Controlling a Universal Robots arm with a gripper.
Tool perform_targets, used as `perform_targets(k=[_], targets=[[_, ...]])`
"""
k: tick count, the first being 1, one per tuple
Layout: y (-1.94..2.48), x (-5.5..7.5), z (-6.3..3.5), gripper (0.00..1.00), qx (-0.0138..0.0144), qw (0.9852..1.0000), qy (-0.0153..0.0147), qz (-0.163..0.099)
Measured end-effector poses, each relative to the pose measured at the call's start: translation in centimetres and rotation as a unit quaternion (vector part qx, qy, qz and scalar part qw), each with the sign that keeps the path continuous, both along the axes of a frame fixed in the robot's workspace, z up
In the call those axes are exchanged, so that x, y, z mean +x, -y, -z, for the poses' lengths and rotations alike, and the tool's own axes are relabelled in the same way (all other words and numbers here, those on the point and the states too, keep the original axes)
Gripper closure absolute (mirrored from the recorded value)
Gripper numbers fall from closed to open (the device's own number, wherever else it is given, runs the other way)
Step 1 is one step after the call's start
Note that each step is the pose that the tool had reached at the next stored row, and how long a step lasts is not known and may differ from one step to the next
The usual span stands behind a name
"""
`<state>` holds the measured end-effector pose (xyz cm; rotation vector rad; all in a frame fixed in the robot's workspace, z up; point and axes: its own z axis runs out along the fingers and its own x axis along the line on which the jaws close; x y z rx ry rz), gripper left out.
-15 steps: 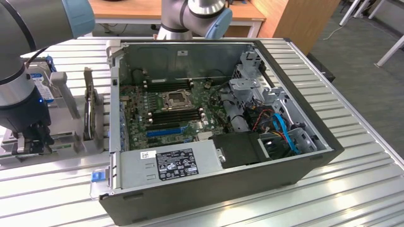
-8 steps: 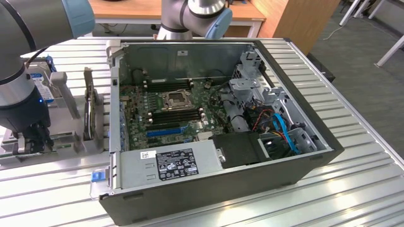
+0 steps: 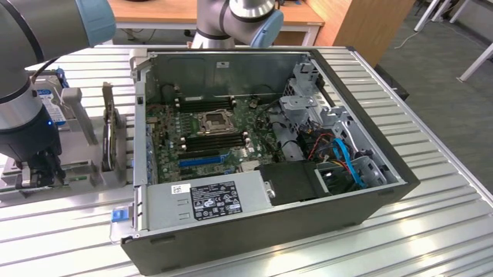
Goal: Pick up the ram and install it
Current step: 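Pick up the ram and move it above insertion slot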
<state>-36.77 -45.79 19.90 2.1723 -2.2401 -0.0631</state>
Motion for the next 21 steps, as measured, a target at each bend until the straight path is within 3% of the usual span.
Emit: perform_targets(k=[21], targets=[[0.01,0.0,0.0,0.79,0.0,0.9999,0.0,-0.017]])
